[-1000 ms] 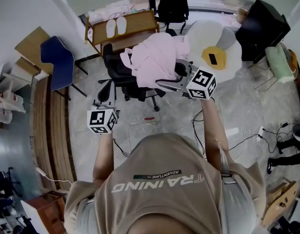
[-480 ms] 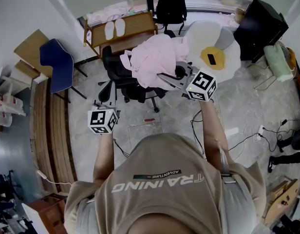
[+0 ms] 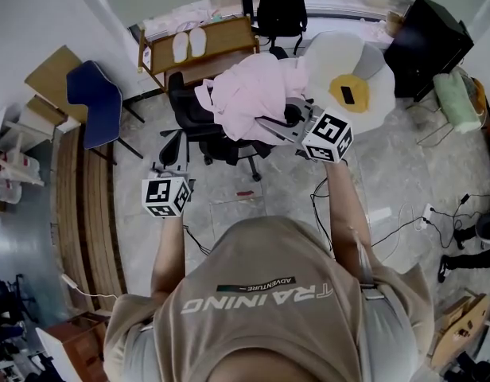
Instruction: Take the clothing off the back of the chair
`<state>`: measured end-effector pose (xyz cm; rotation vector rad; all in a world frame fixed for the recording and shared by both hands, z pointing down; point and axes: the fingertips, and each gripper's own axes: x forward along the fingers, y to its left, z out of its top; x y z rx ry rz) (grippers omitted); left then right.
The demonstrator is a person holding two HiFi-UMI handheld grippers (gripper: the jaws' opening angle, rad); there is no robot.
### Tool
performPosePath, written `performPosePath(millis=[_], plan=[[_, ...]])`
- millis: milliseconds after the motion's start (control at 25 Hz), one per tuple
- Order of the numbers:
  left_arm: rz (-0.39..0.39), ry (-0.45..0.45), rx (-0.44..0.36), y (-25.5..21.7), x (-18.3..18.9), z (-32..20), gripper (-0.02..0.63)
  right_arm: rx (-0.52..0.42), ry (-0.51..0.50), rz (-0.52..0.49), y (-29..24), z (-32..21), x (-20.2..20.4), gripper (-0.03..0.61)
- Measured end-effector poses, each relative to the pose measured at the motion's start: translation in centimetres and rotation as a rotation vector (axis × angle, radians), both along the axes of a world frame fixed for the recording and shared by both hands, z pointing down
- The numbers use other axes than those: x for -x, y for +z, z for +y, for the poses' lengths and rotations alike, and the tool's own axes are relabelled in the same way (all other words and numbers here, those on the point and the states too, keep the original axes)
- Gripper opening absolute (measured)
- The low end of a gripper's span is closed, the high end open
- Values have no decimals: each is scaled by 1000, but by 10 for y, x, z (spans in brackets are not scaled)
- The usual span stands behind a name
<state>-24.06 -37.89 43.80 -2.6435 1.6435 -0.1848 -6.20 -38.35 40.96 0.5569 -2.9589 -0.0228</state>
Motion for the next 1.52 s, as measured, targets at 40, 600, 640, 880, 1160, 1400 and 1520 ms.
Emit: performPosePath(millis=[40, 600, 640, 880, 1160, 1400, 1520], plan=[[0, 2, -2, -1, -2, 1, 14, -1, -5, -1, -1, 2, -1, 107], [8, -57, -9, -11, -40, 49, 14, 7, -245, -79, -32, 56, -8, 101], [9, -68, -4, -8, -42, 56, 14, 4, -263, -87, -32, 61, -8, 101], [12, -119, 25, 12, -43, 100, 14, -13, -338, -131, -32, 97, -9, 100], [11, -111, 30, 13, -38, 125, 14, -9, -327, -145, -33, 127, -6, 100], [10, -35, 13, 4, -31, 150, 14, -23, -261, -148, -39, 158, 4, 100], [7, 0, 15, 4, -19, 166, 12, -19, -214, -160, -38, 182, 7, 100]])
